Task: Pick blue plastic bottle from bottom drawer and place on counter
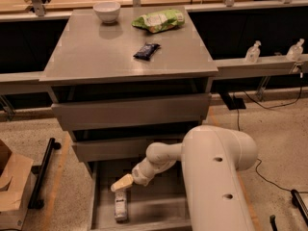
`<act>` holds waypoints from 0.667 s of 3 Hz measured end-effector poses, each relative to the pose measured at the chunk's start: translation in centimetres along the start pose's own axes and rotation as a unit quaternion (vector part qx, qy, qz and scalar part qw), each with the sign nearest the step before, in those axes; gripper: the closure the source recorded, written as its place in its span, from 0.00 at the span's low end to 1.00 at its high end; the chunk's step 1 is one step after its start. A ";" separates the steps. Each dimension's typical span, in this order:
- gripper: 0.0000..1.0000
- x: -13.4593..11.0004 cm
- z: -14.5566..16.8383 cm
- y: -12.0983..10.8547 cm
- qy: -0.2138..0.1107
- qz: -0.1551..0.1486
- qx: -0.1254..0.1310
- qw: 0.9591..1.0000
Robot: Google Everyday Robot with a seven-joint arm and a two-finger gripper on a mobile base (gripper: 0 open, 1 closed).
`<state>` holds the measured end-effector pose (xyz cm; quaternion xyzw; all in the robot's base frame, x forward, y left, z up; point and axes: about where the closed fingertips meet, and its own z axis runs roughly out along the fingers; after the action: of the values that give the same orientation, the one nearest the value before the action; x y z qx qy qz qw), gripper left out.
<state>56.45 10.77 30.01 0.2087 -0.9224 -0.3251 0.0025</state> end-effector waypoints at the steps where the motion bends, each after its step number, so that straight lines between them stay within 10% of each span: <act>1: 0.00 -1.2 2.8 -0.5 0.005 0.010 0.014 1.000; 2: 0.00 -2.0 5.8 -1.3 0.004 0.030 0.034 0.999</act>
Offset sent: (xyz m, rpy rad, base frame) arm 0.0283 0.0500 -0.0827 -0.1226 0.0165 -0.1070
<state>57.98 14.12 24.87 0.1821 -0.9386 -0.2928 0.0093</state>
